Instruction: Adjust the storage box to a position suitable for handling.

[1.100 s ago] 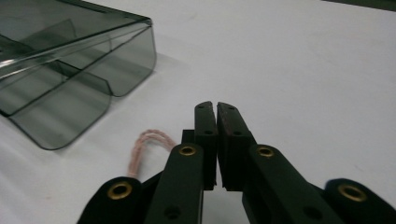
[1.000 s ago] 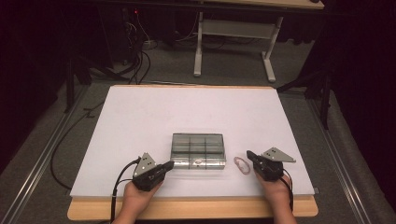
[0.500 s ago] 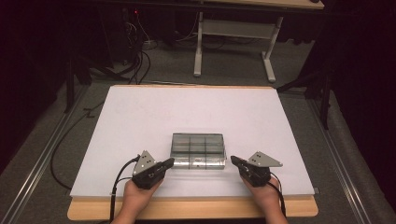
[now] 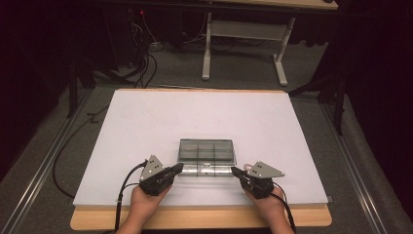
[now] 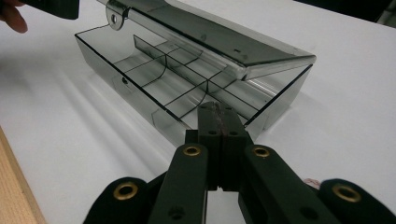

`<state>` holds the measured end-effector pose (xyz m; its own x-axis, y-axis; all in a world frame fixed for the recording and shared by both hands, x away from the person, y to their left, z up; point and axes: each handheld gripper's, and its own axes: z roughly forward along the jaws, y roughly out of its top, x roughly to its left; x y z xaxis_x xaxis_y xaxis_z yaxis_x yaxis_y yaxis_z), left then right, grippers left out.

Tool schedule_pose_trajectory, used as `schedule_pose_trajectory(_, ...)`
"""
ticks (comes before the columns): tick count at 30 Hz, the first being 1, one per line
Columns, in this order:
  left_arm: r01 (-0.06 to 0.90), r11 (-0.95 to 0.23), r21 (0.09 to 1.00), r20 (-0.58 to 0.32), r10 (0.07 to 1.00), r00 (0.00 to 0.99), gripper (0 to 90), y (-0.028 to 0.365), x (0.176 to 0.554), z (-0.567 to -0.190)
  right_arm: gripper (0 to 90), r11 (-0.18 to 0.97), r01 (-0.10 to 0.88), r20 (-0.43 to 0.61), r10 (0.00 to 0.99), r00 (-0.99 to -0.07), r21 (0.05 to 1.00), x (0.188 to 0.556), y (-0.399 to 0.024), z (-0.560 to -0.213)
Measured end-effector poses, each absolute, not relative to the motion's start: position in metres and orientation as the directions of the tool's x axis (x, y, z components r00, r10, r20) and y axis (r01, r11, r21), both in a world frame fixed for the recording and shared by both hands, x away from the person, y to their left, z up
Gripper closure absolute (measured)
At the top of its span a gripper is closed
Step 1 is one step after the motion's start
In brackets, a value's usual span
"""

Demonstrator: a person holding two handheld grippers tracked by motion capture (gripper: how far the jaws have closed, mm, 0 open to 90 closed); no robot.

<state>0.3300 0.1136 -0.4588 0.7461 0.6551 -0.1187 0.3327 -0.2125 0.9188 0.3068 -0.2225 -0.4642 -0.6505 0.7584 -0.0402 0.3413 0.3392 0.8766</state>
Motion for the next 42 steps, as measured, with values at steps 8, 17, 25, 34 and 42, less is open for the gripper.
schedule_pose_trajectory(8, 0.336, -0.186, 0.923, -0.138, 0.655, 0.743, 88.7, 0.113, 0.334, -0.454, 90.0, 0.338, 0.331, -0.045, 0.755, -0.654, 0.881, 0.306, -0.222, -0.466)
schedule_pose_trajectory(17, 0.340, -0.169, 0.925, -0.150, 0.661, 0.736, 88.7, 0.112, 0.342, -0.450, 90.0, 0.327, 0.331, -0.035, 0.756, -0.654, 0.885, 0.305, -0.223, -0.467)
schedule_pose_trajectory(25, 0.334, -0.167, 0.928, -0.141, 0.671, 0.728, 89.4, 0.110, 0.347, -0.445, 90.0, 0.326, 0.329, -0.035, 0.756, -0.654, 0.886, 0.305, -0.223, -0.467)
schedule_pose_trajectory(34, 0.320, -0.170, 0.932, -0.125, 0.678, 0.724, 90.0, 0.105, 0.355, -0.441, 90.0, 0.326, 0.327, -0.034, 0.753, -0.657, 0.887, 0.306, -0.224, -0.467)
schedule_pose_trajectory(42, 0.319, -0.165, 0.933, -0.125, 0.684, 0.719, 90.0, 0.101, 0.363, -0.437, 90.0, 0.323, 0.326, -0.031, 0.751, -0.659, 0.889, 0.306, -0.224, -0.468)
